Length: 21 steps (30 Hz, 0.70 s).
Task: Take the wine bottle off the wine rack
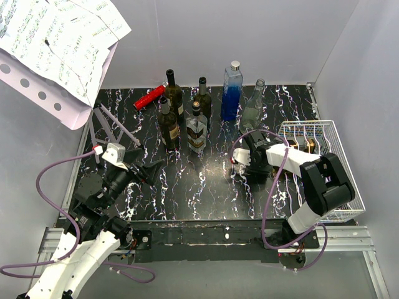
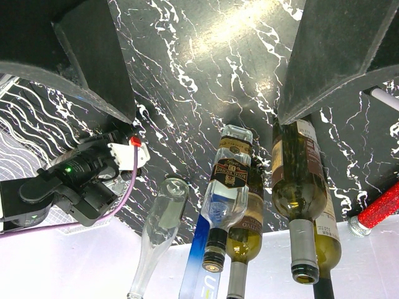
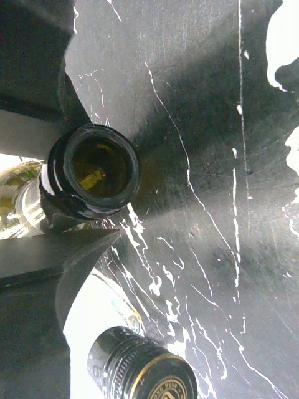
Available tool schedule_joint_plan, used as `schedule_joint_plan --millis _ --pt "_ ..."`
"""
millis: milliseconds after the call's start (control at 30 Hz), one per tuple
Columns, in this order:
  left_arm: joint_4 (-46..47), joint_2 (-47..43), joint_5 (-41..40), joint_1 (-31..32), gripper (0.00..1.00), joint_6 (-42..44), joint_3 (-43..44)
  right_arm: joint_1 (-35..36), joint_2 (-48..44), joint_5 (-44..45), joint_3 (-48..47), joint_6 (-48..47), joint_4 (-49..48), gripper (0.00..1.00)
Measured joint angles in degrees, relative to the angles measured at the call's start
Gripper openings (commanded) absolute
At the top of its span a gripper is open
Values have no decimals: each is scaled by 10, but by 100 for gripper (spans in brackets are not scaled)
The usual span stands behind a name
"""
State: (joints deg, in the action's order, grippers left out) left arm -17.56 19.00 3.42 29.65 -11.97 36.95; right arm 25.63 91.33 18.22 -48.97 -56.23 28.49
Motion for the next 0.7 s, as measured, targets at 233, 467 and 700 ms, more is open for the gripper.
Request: schedule_joint_plan --millis 233,467,700 --pt "0 0 0 0 98 0 0 15 -3 -5 -9 2 3 34" --pt "0 0 0 0 98 0 0 56 -42 -5 -18 16 23 16" --pt "0 0 0 0 98 0 0 94 -67 -11 -23 33 34 1"
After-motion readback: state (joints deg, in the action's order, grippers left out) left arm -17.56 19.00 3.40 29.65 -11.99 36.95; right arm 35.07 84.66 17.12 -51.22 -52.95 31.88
